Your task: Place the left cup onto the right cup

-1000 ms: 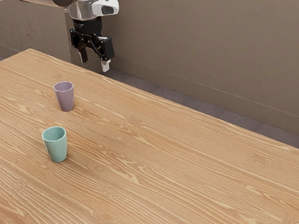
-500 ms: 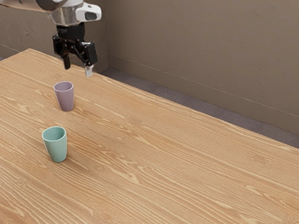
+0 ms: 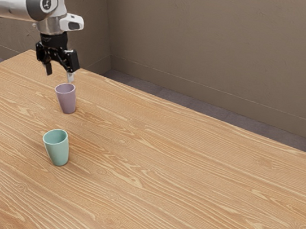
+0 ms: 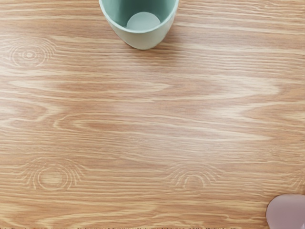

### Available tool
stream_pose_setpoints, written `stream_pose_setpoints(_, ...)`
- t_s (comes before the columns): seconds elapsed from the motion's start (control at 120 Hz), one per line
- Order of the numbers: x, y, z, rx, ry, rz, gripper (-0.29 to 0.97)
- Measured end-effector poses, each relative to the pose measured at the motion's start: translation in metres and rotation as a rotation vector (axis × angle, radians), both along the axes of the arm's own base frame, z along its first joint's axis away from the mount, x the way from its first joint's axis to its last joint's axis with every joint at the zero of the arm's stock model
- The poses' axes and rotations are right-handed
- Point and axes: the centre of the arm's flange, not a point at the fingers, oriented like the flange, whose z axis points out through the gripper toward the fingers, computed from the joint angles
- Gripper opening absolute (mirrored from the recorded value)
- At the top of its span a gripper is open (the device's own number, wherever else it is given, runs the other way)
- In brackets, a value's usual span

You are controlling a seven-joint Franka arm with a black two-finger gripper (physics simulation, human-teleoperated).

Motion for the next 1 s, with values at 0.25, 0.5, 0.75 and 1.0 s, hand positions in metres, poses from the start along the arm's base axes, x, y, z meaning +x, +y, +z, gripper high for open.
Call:
stream_pose_setpoints(0.25,0.019,0.013,-0.039,0.014,-0.015,-0.018,0.68)
stream_pose_setpoints(0.5,0.031,0.039,-0.073,0.025,-0.026,-0.008,0.68)
stream_pose_setpoints(0.75,0.049,0.075,-0.074,0.068,-0.082,-0.018,0.68)
stream_pose_setpoints(1.0,0.073,0.099,-0.081,0.097,-0.118,-0.041,0.68)
